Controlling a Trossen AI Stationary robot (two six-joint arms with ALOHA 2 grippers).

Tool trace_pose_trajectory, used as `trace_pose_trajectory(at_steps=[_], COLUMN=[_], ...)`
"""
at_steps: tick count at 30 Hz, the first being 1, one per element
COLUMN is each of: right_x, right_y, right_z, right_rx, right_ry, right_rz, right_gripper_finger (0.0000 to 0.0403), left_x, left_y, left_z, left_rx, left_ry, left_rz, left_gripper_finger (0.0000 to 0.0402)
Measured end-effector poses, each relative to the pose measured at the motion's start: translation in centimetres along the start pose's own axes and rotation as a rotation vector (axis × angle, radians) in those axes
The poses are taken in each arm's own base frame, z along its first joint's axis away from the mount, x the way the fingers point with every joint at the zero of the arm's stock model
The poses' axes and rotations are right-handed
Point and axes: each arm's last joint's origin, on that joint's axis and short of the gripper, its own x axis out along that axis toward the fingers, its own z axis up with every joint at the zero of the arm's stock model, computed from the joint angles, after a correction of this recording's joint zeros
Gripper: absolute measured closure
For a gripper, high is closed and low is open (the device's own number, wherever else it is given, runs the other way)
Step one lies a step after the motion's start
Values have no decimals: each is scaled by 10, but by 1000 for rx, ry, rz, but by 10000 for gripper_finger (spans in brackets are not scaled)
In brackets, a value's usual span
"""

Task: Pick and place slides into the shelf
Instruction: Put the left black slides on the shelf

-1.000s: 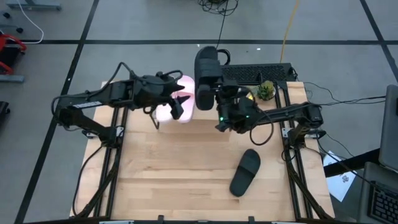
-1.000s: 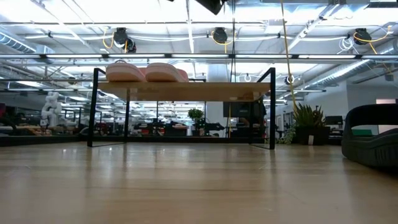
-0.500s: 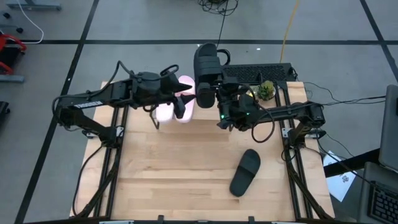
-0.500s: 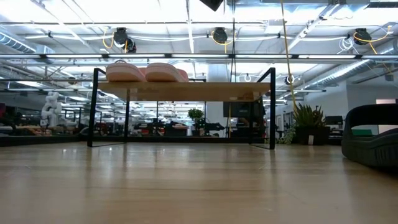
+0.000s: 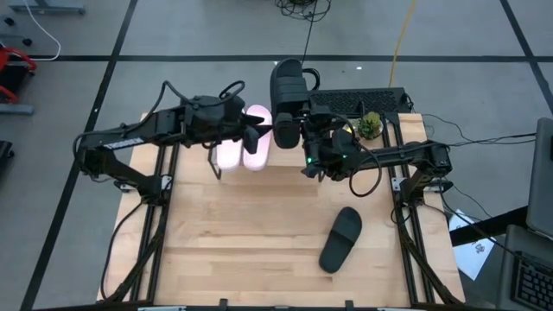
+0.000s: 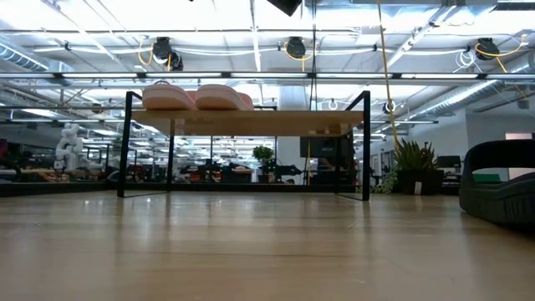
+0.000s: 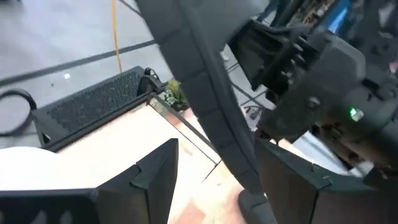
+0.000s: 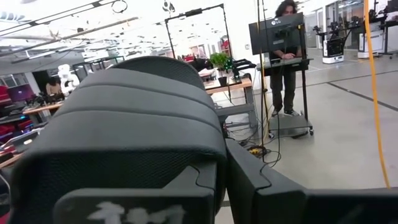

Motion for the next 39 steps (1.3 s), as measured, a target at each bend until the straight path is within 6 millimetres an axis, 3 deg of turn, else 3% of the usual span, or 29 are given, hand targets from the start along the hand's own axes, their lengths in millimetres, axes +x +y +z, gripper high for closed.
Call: trace_pose_trajectory(at_steps=[9,23,39], right_x=[0,1,1], right_y=[0,1,1], right_z=[0,-2,-2], right_rx=[9,23,23], right_ry=[0,2,1], right_rz=[-1,-1,-3], right_gripper_finger=[395,395,395], left_x=[13,26,25], left_y=[3,-1,-3], left_z=[1,-10,-16], left_rx=[-102,-108,-144], left_ry=[46,115,153], left_rz=[-63,-69,-57], left_gripper_finger=[190,190,190])
